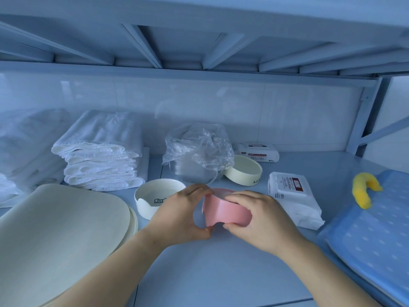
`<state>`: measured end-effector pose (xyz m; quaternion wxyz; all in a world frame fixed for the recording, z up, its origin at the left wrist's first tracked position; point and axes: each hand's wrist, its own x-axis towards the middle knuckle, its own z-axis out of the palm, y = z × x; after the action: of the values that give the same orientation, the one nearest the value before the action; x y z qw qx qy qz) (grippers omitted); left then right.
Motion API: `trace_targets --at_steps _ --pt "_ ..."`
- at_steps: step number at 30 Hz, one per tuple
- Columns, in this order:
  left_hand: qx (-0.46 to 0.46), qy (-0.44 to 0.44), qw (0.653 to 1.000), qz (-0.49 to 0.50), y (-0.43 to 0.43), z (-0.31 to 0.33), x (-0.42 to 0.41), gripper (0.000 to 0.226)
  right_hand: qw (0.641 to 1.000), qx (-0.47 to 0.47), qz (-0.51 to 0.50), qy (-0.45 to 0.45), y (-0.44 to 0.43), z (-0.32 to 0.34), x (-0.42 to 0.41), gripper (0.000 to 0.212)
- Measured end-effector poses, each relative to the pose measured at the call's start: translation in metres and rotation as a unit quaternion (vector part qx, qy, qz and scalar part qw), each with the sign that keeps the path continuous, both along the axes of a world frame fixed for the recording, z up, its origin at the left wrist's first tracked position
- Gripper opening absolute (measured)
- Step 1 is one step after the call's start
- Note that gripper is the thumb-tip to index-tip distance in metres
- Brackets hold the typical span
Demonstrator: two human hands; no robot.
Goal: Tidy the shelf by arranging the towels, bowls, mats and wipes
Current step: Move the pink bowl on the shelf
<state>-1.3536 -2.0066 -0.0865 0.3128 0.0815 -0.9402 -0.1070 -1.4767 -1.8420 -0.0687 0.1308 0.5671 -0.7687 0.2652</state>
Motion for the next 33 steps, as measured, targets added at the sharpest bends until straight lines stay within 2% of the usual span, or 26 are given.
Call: trace_targets --at_steps 6,14,19,22,27,29,31,33 --pt "0.02 0.006 1.0 0.018 -0.003 0.001 0.001 0.069 1.0 -0.029 -0.002 0.005 0.0 -0.004 -0.003 0.054" --pt "0.011 0.0 1.0 0.007 -0.008 0.0 0.004 0.071 0.994 -0.101 0.001 0.027 -0.008 -0.016 -0.004 0.046" --pt "0.021 -0.048 0.999 0.008 -0.015 0.008 0.008 0.085 0.989 -0.141 0.002 0.046 -0.012 -0.024 -0.006 0.045" --pt "0.039 -0.046 0.997 0.04 -0.023 0.016 0.012 0.092 0.988 -0.143 0.001 0.049 -0.014 -0.028 -0.008 0.046" --pt "0.031 -0.104 0.981 0.164 -0.03 0.01 0.012 0.072 0.988 -0.137 0.0 0.07 -0.019 -0.035 -0.008 0.048" --pt "0.048 -0.109 0.975 0.187 -0.029 0.007 0.01 0.052 0.988 -0.132 0.0 0.086 -0.021 -0.038 -0.007 0.048" --pt "0.027 -0.118 0.971 0.205 -0.025 0.008 0.009 0.026 0.987 -0.12 0.0 0.102 -0.022 -0.041 -0.005 0.05" --pt "-0.002 -0.145 0.964 0.224 -0.02 0.01 0.01 0.027 0.988 -0.115 0.002 0.104 -0.023 -0.042 -0.005 0.05"
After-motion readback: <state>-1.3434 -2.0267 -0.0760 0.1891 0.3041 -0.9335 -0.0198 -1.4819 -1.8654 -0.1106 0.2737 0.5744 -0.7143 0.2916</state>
